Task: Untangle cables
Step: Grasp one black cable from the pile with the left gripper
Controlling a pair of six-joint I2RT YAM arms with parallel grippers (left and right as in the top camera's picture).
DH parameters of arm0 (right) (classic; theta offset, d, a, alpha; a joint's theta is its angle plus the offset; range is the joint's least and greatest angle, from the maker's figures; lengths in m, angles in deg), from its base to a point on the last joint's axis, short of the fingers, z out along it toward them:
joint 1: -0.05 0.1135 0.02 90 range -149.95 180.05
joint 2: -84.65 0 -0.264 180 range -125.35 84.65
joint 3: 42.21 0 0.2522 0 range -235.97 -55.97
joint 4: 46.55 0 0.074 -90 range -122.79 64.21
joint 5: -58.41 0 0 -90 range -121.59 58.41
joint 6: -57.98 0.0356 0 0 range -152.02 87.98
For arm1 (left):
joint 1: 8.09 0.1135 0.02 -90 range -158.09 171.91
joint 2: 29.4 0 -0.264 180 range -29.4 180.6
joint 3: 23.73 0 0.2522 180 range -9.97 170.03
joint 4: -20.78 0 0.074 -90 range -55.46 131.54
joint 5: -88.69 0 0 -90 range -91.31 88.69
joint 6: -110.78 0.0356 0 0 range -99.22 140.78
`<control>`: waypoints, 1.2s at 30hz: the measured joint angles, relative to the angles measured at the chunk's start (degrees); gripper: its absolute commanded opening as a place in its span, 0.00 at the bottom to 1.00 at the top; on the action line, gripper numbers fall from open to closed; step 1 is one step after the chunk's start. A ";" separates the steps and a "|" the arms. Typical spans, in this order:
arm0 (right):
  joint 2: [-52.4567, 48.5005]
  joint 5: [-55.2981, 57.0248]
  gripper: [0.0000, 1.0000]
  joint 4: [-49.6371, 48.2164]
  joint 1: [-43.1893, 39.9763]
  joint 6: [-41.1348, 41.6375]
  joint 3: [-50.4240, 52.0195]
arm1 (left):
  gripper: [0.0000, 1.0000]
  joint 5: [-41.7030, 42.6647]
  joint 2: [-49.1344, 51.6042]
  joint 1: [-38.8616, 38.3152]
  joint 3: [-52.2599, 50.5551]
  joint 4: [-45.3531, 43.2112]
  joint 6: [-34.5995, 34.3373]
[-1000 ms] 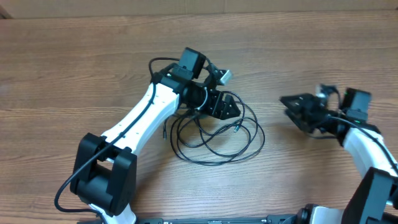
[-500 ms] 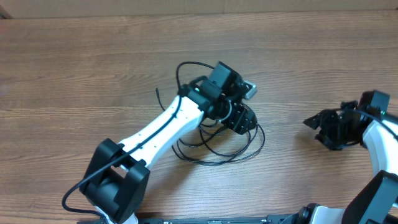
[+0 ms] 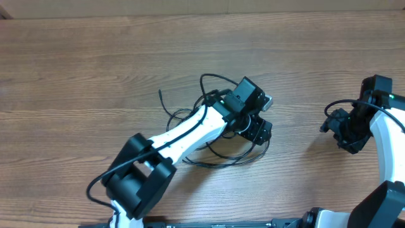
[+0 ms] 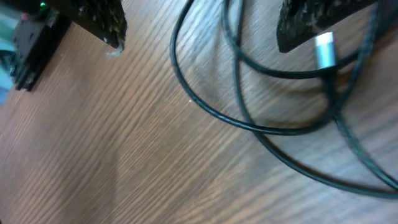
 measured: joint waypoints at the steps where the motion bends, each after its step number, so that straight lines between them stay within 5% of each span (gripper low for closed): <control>1: 0.00 0.17 0.65 -0.04 0.00 0.02 0.00 | 0.77 0.68 0.66 -0.24 0.00 -0.39 -1.07; 10: 0.00 0.26 0.66 -0.79 0.00 0.02 0.00 | 0.75 7.82 6.86 -1.01 0.00 -3.08 -8.09; 24: 0.00 0.24 0.65 -0.96 0.00 0.04 0.00 | 0.49 12.46 9.14 -3.21 0.00 -4.24 -9.29; 32: 0.00 0.20 0.66 -0.96 0.00 0.02 0.00 | 0.46 13.11 9.14 -4.79 0.00 -4.24 -9.49; 36: 0.00 0.17 0.66 -0.96 0.00 0.02 0.00 | 0.24 13.09 9.14 -5.97 0.00 -4.24 -9.70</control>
